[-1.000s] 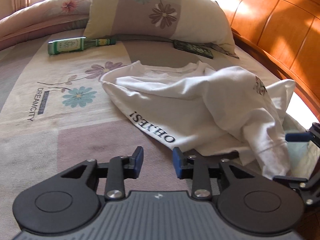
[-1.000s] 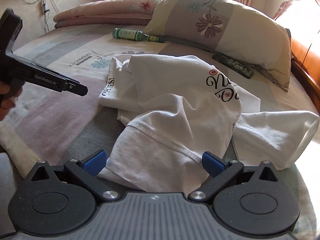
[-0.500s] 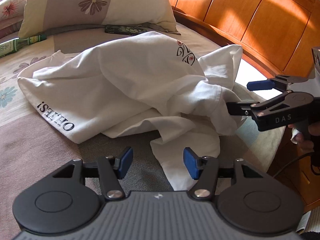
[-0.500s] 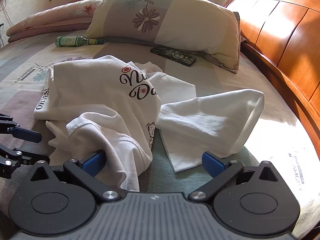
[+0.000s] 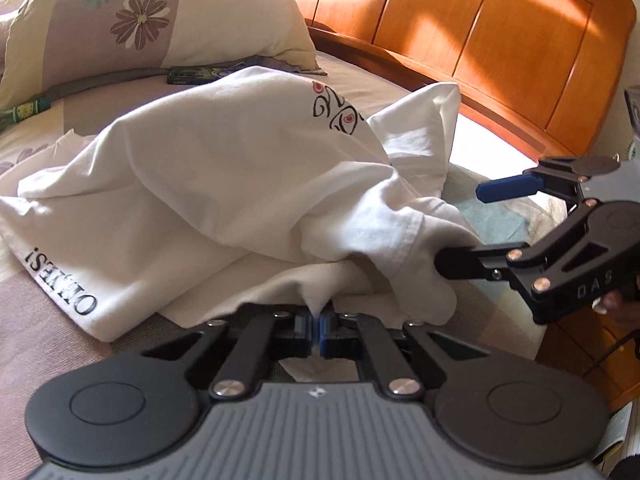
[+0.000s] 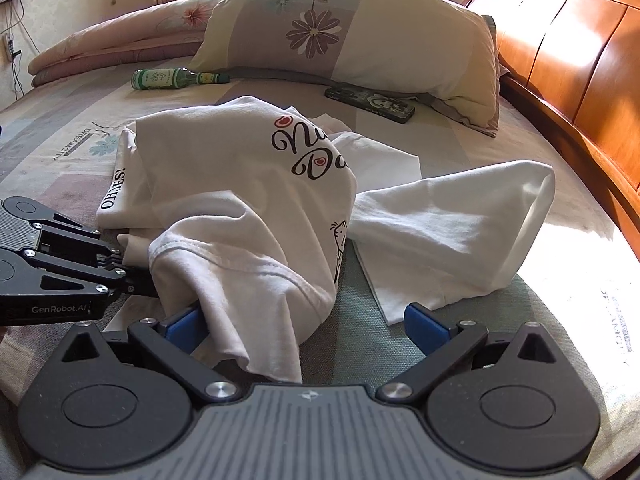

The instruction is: Fold clothes

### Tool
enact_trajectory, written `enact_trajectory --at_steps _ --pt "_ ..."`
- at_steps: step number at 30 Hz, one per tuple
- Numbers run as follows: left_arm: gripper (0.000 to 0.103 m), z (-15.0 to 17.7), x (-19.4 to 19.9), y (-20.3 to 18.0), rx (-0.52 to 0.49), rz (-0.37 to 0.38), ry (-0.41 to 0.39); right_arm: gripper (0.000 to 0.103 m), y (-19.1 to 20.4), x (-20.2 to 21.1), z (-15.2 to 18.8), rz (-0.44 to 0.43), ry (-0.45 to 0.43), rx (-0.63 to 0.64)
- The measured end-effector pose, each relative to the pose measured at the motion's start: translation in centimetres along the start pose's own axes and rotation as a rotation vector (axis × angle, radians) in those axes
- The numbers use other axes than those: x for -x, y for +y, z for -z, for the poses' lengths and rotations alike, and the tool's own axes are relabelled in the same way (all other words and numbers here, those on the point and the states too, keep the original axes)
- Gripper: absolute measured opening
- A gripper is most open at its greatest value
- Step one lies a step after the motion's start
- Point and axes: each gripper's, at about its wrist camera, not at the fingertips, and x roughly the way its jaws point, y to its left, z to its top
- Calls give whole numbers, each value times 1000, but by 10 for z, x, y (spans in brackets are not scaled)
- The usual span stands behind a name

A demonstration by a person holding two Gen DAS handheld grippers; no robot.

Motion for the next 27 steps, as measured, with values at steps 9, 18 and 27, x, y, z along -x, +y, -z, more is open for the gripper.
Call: enact_trajectory --at_steps 9,18,27 --pt "0 15 81 64 48 -216 50 103 17 17 -1 -42 -40 26" --pt "22 19 77 74 195 0 13 103 31 31 0 -67 -67 33" --pt "41 14 0 52 240 148 43 103 11 40 12 -41 -53 -32"
